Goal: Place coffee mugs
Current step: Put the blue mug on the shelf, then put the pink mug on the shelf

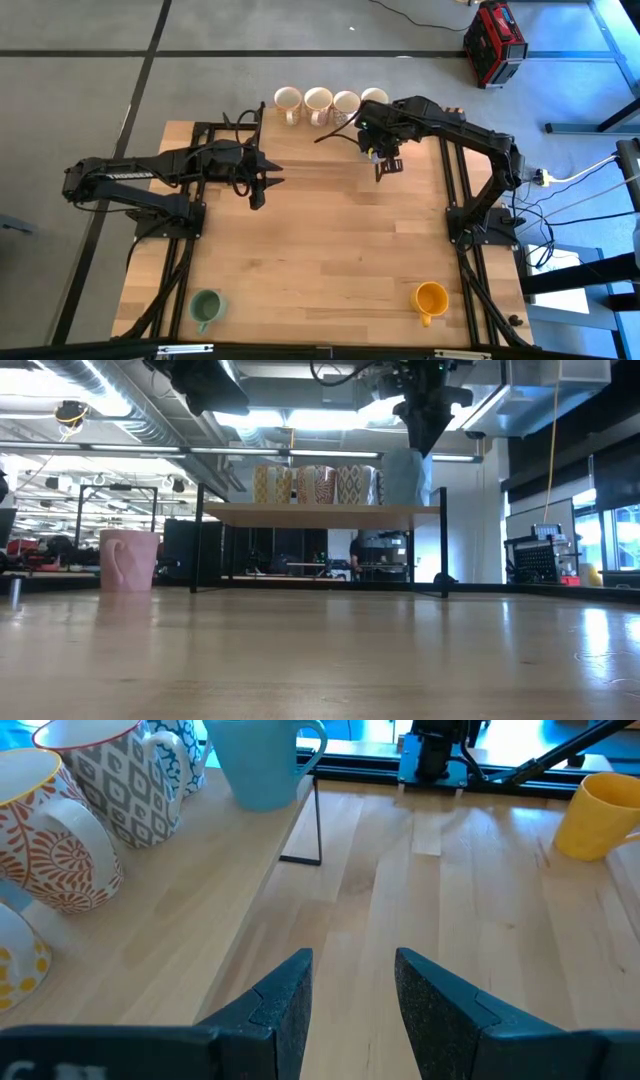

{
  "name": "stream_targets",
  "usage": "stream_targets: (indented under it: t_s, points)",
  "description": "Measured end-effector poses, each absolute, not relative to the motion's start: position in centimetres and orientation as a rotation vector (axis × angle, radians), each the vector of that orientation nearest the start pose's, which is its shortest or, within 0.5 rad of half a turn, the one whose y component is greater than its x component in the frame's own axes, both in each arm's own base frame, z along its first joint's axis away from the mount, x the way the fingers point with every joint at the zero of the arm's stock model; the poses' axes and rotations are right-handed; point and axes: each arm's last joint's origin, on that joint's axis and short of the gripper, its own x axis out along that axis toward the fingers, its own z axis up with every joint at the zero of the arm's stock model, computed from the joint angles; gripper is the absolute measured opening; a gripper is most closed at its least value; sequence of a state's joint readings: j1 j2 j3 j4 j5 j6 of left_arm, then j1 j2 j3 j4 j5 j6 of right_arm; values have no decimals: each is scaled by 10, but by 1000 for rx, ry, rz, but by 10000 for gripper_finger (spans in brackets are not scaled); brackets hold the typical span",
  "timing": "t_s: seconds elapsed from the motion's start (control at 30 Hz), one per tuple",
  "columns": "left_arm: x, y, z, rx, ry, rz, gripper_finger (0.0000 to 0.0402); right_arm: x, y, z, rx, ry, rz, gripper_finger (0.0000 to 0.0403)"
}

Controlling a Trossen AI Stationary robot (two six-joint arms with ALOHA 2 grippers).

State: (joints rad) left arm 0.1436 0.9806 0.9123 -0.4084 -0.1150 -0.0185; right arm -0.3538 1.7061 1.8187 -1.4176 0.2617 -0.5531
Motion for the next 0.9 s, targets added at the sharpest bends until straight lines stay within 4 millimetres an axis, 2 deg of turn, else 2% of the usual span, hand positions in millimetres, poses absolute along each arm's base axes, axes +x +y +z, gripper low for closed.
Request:
stream_targets:
  t_s: [0.2, 0.3, 0.43, 0.57, 0.7, 0.9]
  points:
    - [205, 33, 322, -25, 476, 258, 139, 294, -116, 360, -357, 1430, -146, 133]
    - [205, 33, 322, -25, 476, 258, 139, 291, -114, 367, -331, 1429, -147, 133]
    - [205, 33, 322, -24, 476, 258, 139, 285, -111, 384, -262, 1374, -171, 133]
    - [205, 33, 322, -23, 476, 257, 139, 272, -105, 411, -199, 1275, -209, 133]
    - [205, 33, 322, -23, 468, 257, 139, 258, -97, 432, -64, 1152, -225, 133]
    - [205, 34, 323, -19, 456, 297, 139, 244, -70, 449, 4, 1054, -219, 133]
